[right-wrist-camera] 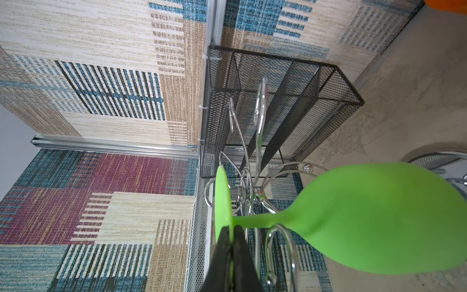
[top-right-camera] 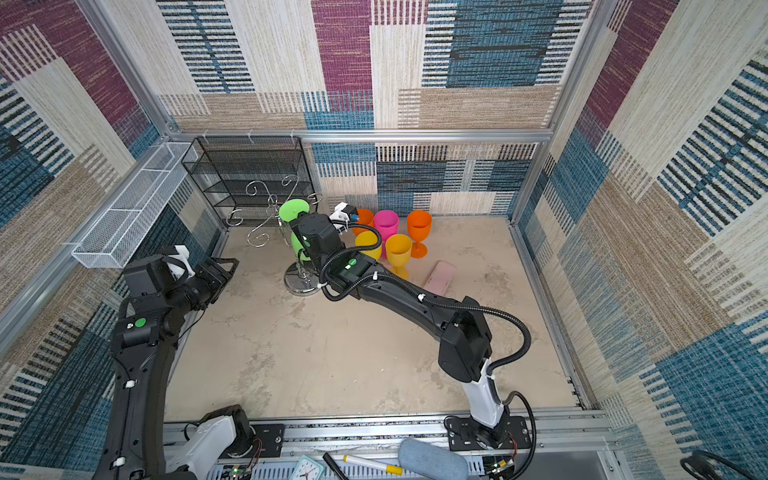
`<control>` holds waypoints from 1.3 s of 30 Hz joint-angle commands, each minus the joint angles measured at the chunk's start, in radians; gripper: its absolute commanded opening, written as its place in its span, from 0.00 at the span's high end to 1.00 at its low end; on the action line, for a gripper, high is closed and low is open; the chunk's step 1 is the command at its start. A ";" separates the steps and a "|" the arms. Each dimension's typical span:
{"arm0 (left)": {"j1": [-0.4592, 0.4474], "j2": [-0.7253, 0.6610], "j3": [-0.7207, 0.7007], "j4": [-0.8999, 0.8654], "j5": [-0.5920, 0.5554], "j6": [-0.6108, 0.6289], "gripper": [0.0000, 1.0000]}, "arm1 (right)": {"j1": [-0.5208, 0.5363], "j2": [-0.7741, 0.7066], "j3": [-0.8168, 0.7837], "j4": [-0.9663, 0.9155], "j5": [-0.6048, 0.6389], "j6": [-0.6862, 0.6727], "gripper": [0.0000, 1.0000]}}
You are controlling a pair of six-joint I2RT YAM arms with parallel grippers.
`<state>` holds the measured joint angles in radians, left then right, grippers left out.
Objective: Take the wine glass off the wine glass rack
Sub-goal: Pick up the wine glass from the wine glass rack.
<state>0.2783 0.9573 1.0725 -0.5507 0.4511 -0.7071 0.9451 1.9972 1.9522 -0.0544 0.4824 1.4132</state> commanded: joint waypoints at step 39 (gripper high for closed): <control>0.001 -0.143 -0.173 -0.053 0.120 -0.011 0.39 | 0.032 -0.585 -0.780 0.406 0.060 -0.655 1.00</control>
<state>0.2783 0.8433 0.9352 -0.5758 0.5182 -0.7078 0.9493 1.4792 1.2556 0.1909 0.5495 1.0100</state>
